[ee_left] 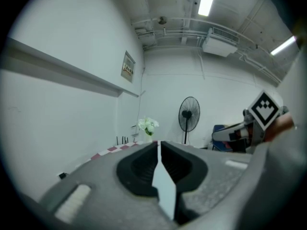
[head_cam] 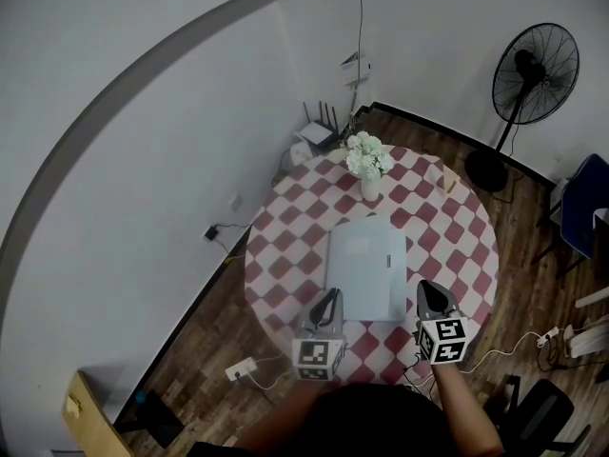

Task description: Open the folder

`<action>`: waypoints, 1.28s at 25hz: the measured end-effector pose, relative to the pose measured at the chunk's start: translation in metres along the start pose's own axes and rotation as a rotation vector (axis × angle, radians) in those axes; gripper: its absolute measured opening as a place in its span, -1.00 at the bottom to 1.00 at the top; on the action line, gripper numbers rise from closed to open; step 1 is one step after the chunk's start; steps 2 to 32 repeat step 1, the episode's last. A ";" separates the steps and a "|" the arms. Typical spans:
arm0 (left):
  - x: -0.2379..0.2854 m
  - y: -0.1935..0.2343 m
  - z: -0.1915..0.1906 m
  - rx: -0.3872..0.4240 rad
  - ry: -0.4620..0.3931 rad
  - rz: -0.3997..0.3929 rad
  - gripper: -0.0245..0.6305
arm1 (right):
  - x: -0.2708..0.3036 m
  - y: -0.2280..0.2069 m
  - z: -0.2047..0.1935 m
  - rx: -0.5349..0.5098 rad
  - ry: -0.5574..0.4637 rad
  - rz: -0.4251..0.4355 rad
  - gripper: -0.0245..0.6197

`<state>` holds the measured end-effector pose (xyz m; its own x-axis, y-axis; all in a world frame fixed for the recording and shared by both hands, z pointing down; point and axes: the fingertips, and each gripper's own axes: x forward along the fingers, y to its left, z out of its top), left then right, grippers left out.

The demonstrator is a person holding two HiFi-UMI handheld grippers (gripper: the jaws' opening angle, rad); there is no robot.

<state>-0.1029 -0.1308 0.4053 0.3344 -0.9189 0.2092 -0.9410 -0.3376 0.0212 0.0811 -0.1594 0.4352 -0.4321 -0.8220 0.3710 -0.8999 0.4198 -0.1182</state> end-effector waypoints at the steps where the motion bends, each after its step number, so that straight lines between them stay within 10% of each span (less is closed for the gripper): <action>1: 0.000 0.000 0.000 0.001 0.000 -0.001 -0.85 | 0.000 0.000 0.000 0.002 -0.001 -0.001 -0.92; 32: 0.000 0.000 0.000 0.001 0.000 -0.001 -0.85 | 0.000 0.000 0.000 0.002 -0.001 -0.001 -0.92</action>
